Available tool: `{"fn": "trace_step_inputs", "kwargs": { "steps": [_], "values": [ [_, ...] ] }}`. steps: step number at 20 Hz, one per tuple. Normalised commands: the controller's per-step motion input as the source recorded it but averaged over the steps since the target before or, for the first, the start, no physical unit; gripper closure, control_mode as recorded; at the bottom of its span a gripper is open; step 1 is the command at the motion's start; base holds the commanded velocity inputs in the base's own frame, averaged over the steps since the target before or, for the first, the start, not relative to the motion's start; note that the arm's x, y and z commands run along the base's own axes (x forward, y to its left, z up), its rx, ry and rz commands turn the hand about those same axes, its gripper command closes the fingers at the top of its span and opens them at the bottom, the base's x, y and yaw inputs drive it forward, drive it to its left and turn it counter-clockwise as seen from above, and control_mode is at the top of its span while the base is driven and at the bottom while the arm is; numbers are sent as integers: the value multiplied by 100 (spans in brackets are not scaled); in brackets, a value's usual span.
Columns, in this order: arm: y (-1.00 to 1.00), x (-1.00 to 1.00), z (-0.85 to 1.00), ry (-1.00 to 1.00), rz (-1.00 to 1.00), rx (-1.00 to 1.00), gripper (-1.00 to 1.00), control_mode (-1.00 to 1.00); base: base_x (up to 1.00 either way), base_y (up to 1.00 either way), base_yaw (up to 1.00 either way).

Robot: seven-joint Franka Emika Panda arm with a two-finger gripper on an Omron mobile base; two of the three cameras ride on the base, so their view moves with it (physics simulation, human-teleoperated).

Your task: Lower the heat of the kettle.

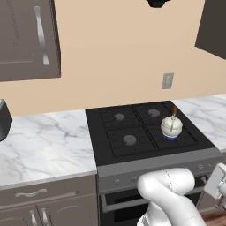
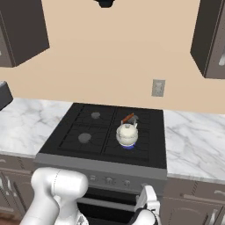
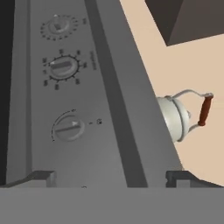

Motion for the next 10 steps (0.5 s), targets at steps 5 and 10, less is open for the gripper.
{"fn": "trace_step_inputs", "kwargs": {
  "steps": [5,10],
  "values": [
    [0,11,-3,0,-8,9,-100,-100,0,0,0],
    [0,12,-9,0,-11,8,-100,-100,0,0,0]
  ]
}}
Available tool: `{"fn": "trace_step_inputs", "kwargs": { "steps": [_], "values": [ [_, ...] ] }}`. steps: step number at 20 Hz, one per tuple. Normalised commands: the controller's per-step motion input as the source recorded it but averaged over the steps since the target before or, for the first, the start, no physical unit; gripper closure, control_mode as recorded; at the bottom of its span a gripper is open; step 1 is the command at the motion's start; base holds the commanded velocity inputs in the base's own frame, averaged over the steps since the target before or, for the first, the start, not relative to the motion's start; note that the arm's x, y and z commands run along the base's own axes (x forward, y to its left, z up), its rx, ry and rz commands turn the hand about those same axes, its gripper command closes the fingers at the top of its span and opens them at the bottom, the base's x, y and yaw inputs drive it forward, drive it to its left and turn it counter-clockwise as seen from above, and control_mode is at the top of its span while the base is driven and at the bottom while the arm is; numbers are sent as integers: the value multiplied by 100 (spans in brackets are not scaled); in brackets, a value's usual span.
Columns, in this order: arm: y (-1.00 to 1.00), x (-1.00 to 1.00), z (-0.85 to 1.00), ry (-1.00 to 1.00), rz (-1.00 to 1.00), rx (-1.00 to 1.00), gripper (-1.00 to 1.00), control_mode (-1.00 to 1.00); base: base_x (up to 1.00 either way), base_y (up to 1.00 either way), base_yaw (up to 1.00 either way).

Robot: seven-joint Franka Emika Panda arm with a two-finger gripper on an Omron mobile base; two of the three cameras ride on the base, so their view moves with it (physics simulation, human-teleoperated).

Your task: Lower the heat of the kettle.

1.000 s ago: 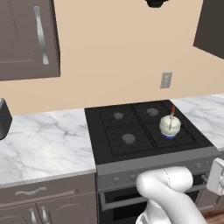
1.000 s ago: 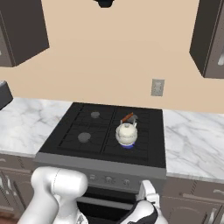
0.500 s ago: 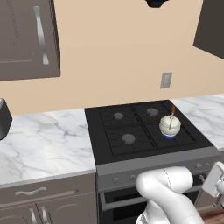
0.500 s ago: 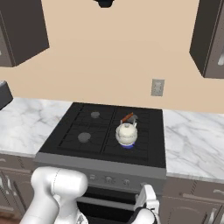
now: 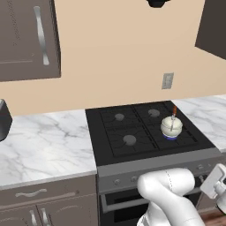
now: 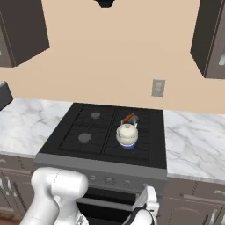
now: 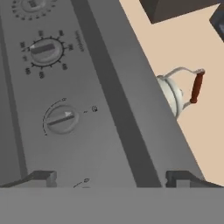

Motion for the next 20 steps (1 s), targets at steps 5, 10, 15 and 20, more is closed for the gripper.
{"fn": "trace_step_inputs", "kwargs": {
  "steps": [5,10,15,20],
  "values": [
    [0,8,-19,0,-10,11,-100,-100,0,0,0],
    [2,12,-10,0,-12,10,-100,-100,0,0,0],
    [0,12,-6,0,-10,13,-100,-100,0,0,0],
    [-1,15,-4,0,-8,11,-100,-100,0,0,0]
  ]
}}
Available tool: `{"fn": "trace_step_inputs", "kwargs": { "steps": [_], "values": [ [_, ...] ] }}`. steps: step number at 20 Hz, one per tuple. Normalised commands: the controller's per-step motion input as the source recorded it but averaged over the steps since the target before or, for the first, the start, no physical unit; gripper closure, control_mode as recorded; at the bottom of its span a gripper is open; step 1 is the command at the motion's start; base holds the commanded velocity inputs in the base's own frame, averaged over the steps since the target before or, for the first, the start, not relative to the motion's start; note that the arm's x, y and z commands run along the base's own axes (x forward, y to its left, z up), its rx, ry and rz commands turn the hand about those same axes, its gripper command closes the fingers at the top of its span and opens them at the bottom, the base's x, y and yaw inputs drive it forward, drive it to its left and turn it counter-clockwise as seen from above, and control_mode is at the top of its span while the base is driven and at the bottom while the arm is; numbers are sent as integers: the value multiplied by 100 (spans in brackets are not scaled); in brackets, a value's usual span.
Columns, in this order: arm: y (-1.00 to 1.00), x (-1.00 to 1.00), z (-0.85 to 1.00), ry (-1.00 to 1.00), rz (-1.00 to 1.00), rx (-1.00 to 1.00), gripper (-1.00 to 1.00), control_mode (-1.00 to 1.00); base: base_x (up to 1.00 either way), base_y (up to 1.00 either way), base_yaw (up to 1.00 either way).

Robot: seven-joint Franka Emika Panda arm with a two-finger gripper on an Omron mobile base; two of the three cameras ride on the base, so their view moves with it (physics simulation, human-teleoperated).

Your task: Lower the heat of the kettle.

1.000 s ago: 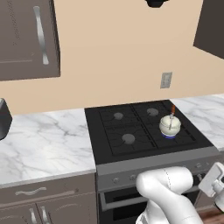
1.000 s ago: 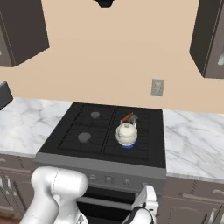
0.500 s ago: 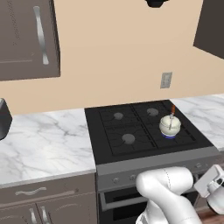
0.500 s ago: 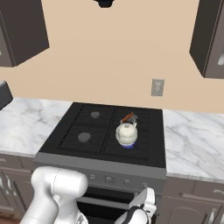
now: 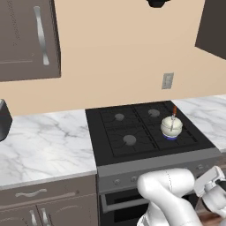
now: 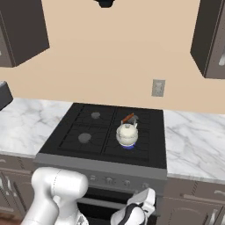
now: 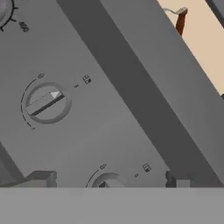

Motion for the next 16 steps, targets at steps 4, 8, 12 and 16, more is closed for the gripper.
{"fn": "trace_step_inputs", "kwargs": {
  "steps": [4,8,12,16],
  "values": [
    [-5,10,-5,0,-9,10,-100,-100,0,0,0],
    [-11,3,-7,0,-9,9,-100,-100,0,0,0],
    [-3,6,-2,0,-8,6,-100,-100,0,0,0],
    [-2,9,0,0,-7,5,-100,-100,0,0,0]
  ]
}}
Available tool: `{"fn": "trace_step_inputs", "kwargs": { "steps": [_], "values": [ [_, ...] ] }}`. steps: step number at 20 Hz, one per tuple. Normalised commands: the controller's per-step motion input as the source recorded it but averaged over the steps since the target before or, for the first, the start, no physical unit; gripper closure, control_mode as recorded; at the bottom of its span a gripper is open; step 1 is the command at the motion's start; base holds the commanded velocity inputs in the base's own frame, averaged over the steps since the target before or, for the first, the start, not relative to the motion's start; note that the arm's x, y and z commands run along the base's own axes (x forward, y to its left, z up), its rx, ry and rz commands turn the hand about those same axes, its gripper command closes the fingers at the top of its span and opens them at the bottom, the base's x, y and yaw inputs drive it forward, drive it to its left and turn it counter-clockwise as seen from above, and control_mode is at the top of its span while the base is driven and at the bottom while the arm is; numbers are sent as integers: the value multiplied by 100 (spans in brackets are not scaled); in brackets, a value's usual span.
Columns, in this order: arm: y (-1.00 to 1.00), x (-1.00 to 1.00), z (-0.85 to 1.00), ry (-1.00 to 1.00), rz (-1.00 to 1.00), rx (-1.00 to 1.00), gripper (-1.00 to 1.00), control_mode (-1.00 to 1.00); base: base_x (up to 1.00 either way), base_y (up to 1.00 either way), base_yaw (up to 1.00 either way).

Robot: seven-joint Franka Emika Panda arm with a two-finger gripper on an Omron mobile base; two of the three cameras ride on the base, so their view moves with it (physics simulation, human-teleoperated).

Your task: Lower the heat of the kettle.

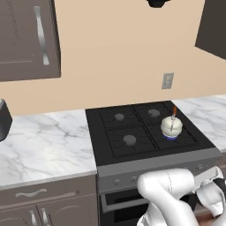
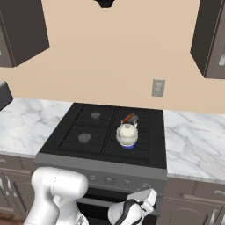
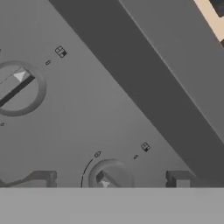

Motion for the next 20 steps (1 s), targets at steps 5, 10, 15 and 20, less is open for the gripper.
{"fn": "trace_step_inputs", "kwargs": {
  "steps": [5,10,15,20],
  "values": [
    [0,13,0,0,-6,3,-100,-100,0,0,0],
    [-5,3,-2,-1,-3,3,-100,-100,0,0,0],
    [-5,0,-3,-2,-1,2,-100,-100,0,0,0],
    [-5,2,0,-1,0,4,-100,-100,0,0,0]
  ]
}}
